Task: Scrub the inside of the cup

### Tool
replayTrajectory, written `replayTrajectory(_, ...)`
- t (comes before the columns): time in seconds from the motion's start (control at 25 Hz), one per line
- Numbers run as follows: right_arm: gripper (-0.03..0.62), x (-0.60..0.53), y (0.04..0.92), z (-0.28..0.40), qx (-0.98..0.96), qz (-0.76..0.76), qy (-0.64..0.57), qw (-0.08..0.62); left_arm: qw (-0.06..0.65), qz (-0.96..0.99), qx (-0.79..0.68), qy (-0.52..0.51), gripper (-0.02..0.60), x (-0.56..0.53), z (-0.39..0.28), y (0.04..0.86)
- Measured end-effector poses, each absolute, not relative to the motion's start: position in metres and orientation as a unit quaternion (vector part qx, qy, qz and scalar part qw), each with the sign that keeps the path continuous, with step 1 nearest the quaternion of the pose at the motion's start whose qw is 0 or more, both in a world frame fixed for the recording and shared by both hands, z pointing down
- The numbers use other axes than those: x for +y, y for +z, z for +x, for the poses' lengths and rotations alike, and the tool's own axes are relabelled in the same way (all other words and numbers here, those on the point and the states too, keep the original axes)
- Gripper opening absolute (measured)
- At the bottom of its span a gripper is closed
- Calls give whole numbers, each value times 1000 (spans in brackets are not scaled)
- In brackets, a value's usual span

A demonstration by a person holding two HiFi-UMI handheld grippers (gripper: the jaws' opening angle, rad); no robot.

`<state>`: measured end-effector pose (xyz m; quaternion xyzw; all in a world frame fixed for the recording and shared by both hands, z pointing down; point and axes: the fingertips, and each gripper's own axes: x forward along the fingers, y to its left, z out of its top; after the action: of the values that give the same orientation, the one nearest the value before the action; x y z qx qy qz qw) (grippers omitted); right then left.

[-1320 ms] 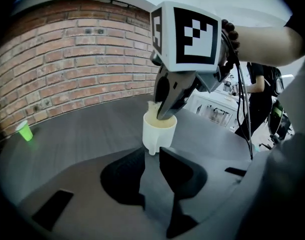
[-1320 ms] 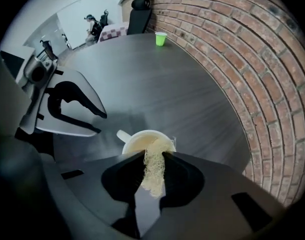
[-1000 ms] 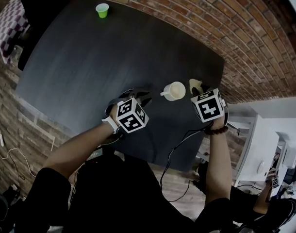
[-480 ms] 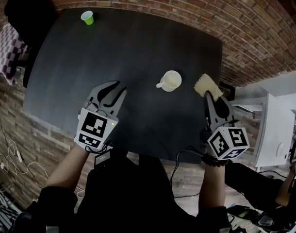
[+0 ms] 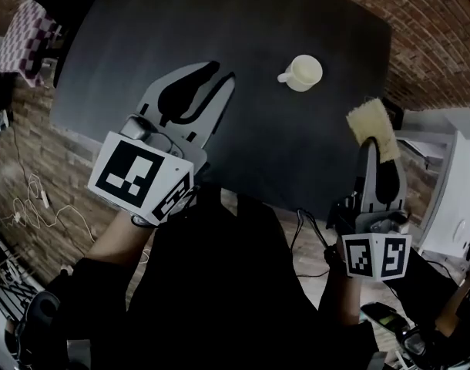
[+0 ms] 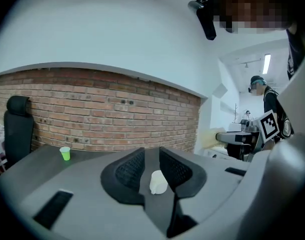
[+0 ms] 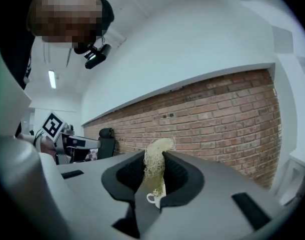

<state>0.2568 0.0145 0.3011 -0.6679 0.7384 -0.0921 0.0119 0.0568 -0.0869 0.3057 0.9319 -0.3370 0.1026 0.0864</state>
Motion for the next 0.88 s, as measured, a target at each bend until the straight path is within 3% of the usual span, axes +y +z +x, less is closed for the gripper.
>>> replayTrajectory(0.88,91,64,287,235,808,-588,-29,-11,78,941,-323,66,101,-2,114,277)
